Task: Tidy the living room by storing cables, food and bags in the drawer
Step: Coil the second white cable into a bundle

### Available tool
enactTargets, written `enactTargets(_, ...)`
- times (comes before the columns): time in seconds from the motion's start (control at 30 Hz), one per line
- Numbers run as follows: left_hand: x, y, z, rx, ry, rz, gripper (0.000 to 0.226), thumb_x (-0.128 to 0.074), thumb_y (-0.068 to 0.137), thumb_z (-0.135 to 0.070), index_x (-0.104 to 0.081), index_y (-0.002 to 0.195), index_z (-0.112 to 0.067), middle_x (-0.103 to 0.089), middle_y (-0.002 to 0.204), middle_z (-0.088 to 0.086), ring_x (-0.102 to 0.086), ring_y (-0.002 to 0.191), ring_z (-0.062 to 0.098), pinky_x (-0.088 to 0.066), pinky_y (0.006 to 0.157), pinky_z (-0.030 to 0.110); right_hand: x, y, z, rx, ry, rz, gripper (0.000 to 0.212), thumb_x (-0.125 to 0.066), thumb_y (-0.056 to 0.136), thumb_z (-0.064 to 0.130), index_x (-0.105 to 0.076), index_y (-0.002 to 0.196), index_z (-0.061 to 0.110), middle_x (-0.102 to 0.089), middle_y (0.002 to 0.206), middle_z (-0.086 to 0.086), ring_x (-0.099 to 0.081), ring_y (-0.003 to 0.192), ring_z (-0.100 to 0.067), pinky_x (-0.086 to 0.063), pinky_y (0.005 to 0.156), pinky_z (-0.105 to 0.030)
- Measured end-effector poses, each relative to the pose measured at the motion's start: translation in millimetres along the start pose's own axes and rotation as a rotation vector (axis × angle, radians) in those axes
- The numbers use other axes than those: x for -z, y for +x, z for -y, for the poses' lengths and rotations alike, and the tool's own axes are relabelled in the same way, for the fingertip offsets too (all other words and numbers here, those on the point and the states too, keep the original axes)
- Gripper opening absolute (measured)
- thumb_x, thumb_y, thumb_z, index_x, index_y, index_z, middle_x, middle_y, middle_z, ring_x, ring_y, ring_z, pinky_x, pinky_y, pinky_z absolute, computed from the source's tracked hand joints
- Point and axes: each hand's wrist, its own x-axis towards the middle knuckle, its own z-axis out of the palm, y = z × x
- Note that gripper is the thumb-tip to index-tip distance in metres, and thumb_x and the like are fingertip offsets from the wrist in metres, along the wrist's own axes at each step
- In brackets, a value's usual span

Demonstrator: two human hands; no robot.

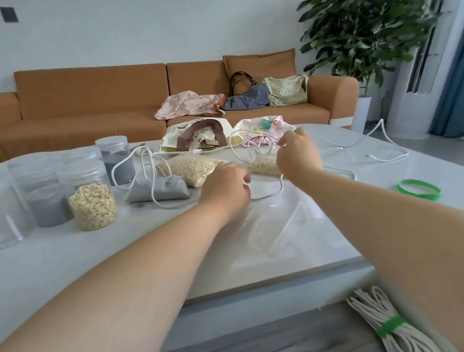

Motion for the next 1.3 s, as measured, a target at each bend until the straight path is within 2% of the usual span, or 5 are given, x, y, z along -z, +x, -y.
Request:
enactTargets(0.33,-44,61,-56,-0.123,-0.102,-0.036,0.027,-0.043,0.09,-0.011,-0.066,0.103,-0.013,-0.058,0.117,0.005,-0.042,0.121,0.022,-0.039,0.093,0.03,3,49,-99,-0.524,-0.432,-0.078,0.053,-0.039,0.092,0.014,-0.025,0.142,0.006,-0.027,0.144,-0.015,-0.024,0.134,-0.031,-0.024,0.109,-0.047)
enactTargets(0.53,-69,74,-71,-0.163,-0.119,0.003,0.031,-0.043,0.089,-0.008,-0.065,0.11,-0.014,-0.059,0.119,0.005,-0.044,0.119,0.023,-0.039,0.095,0.032,9,60,-135,-0.72,-0.439,0.137,0.063,-0.036,0.096,0.027,-0.009,0.149,0.007,-0.003,0.156,-0.017,-0.011,0.141,-0.037,-0.013,0.113,-0.05)
enactTargets(0.87,-72,68,-74,-0.157,-0.161,-0.031,0.033,-0.045,0.085,-0.002,-0.067,0.108,-0.012,-0.06,0.116,0.005,-0.045,0.118,0.022,-0.038,0.092,0.027,21,53,-141,-0.45,-0.343,0.091,0.027,-0.043,0.088,-0.001,-0.056,0.111,0.002,-0.058,0.116,-0.016,-0.054,0.111,-0.034,-0.044,0.083,-0.035)
enactTargets(1.07,-39,65,-60,-0.001,-0.234,-0.05,0.03,-0.05,0.085,-0.006,-0.067,0.107,-0.015,-0.059,0.123,0.004,-0.05,0.117,0.022,-0.04,0.092,0.026,29,41,-71,-0.207,0.131,-0.273,0.023,-0.039,0.086,-0.008,-0.051,0.102,0.004,-0.054,0.089,-0.007,-0.051,0.085,-0.027,-0.041,0.072,-0.036)
enactTargets(1.3,16,49,-11,0.281,-0.568,-0.128,0.036,-0.042,0.087,0.007,-0.067,0.104,-0.013,-0.061,0.11,0.005,-0.056,0.101,0.021,-0.045,0.074,0.02,49,36,39,-0.211,1.042,-0.119,0.023,-0.04,0.09,-0.007,-0.054,0.081,0.009,-0.065,0.077,-0.008,-0.059,0.06,-0.012,-0.054,0.065,-0.028)
